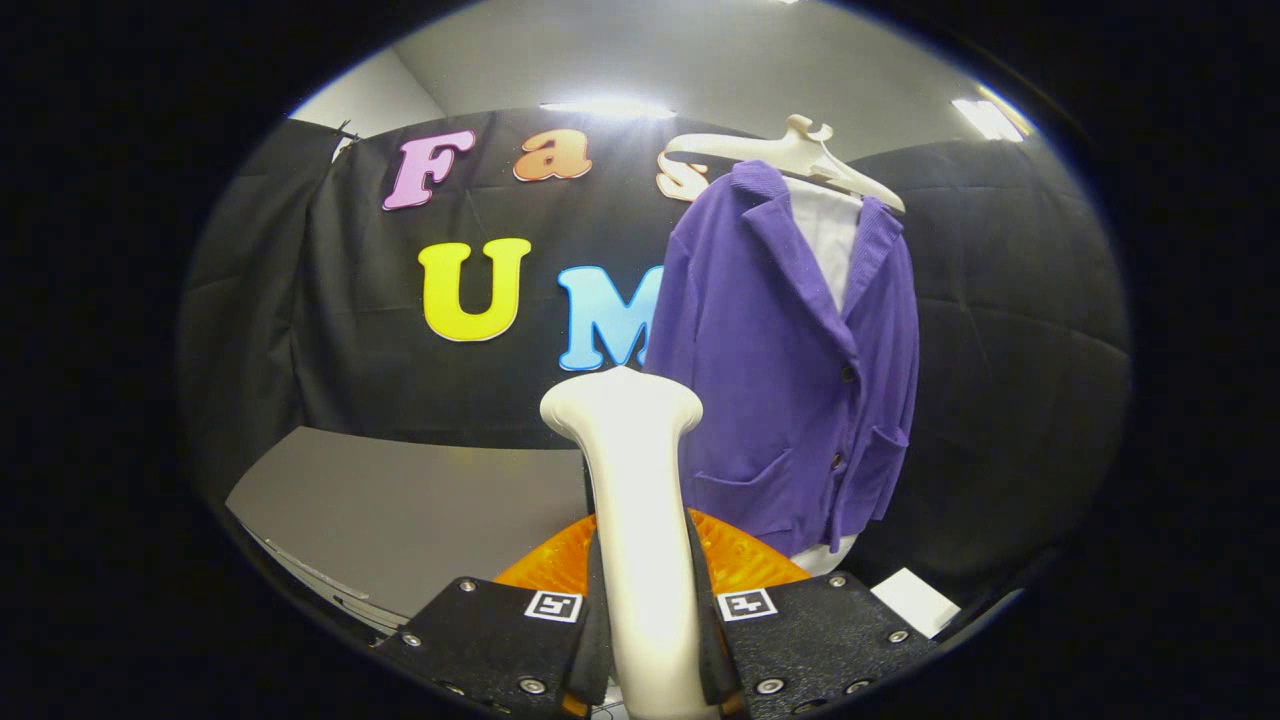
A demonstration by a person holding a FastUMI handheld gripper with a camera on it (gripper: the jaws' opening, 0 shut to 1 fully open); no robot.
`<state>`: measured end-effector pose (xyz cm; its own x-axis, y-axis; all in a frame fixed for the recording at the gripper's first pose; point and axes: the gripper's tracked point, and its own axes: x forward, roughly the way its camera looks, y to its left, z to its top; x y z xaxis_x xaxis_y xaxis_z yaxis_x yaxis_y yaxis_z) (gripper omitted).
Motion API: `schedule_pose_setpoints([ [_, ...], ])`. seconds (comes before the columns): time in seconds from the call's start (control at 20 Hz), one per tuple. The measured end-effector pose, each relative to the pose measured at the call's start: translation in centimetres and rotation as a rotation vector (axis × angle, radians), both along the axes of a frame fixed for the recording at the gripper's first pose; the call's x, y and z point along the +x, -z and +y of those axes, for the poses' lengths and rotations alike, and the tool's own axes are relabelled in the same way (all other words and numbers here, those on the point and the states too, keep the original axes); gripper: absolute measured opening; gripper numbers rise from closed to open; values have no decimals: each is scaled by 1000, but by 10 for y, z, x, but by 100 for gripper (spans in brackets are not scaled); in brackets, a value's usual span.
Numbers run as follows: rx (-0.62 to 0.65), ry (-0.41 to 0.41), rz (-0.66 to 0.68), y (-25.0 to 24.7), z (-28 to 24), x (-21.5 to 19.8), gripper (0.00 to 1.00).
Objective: Iron the clothes twice with a garment steamer, once on the left side and once on the right side.
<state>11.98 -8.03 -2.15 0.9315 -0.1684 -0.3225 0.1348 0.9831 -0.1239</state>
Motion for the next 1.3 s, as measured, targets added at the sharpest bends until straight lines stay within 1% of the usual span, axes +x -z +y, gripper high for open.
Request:
schedule_pose_setpoints([
  [0.15, -8, 30, -25, -20, -20, -3, 35],
  [0.3, -53, 87, -38, -35, -45, 0, 35],
  [0.75, -53, 168, -104, -77, -78, 46, 35],
  [0.85, -46, 176, -129, -87, -84, 58, 35],
  [1.05, -76, 185, -151, -100, -92, 74, 35],
  [1.3, -75, 172, -196, -121, -94, 80, 35],
])
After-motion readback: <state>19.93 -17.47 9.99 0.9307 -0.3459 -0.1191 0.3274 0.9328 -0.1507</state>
